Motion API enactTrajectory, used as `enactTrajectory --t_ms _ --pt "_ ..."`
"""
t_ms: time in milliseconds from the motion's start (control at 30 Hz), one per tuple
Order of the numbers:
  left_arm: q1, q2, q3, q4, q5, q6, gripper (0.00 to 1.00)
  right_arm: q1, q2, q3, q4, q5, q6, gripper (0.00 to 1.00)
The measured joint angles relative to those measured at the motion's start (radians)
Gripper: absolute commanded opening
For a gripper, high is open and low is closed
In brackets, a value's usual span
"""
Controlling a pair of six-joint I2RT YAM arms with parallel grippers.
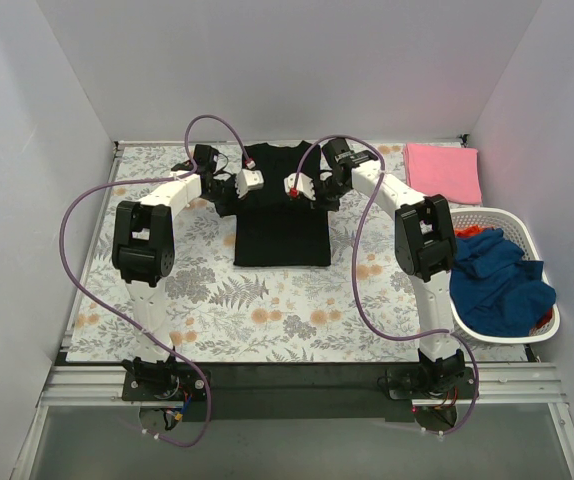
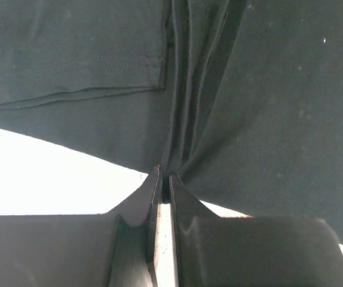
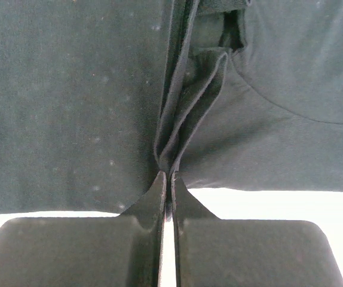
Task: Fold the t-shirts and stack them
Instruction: Fold the tshirt
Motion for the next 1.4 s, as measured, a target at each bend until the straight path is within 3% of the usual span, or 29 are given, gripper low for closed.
enactTrajectory --t_ms 400,467,500,567,600,633,767,933,1033,1133,1267,1400 --pt "0.007 0.014 0.02 0.016 -0.014 0.0 0.02 -0.001 0.011 0.034 0.027 0.001 0.0 0.04" --pt "0.008 0.033 0.04 0.026 -0.016 0.0 0.11 -0.002 0.019 0.042 0.037 0.006 0.005 0.21" --pt "0.008 0.042 0.045 0.032 -0.018 -0.002 0.15 -0.003 0.024 0.043 0.042 0.009 0.01 0.37" --pt "0.01 0.059 0.055 0.04 -0.028 -0.009 0.26 -0.005 0.037 0.052 0.051 0.019 0.027 0.46" --pt "0.01 0.067 0.063 0.041 -0.037 -0.017 0.3 -0.006 0.046 0.063 0.052 0.024 0.039 0.61" --pt "0.011 0.074 0.072 0.041 -0.043 -0.028 0.49 -0.008 0.053 0.077 0.052 0.029 0.057 0.67" --pt "0.027 0.077 0.117 0.042 -0.043 -0.103 0.59 -0.018 0.053 0.131 0.066 0.032 0.132 0.72" --pt "0.054 -0.014 0.096 0.056 0.013 -0.283 0.69 -0.05 -0.035 0.135 0.076 -0.013 0.311 0.8" --pt "0.062 -0.12 0.035 0.059 0.091 -0.452 0.75 -0.071 -0.143 0.082 0.086 -0.081 0.462 0.91" --pt "0.061 -0.209 -0.031 0.093 0.201 -0.664 0.77 -0.083 -0.234 0.019 0.101 -0.186 0.613 0.92" --pt "0.05 -0.309 -0.239 0.24 0.312 -0.975 0.77 -0.073 -0.271 -0.09 0.139 -0.343 0.834 0.95" --pt "0.029 -0.322 -0.435 0.392 0.373 -1.281 0.78 -0.046 -0.269 -0.308 0.287 -0.455 1.098 0.98"
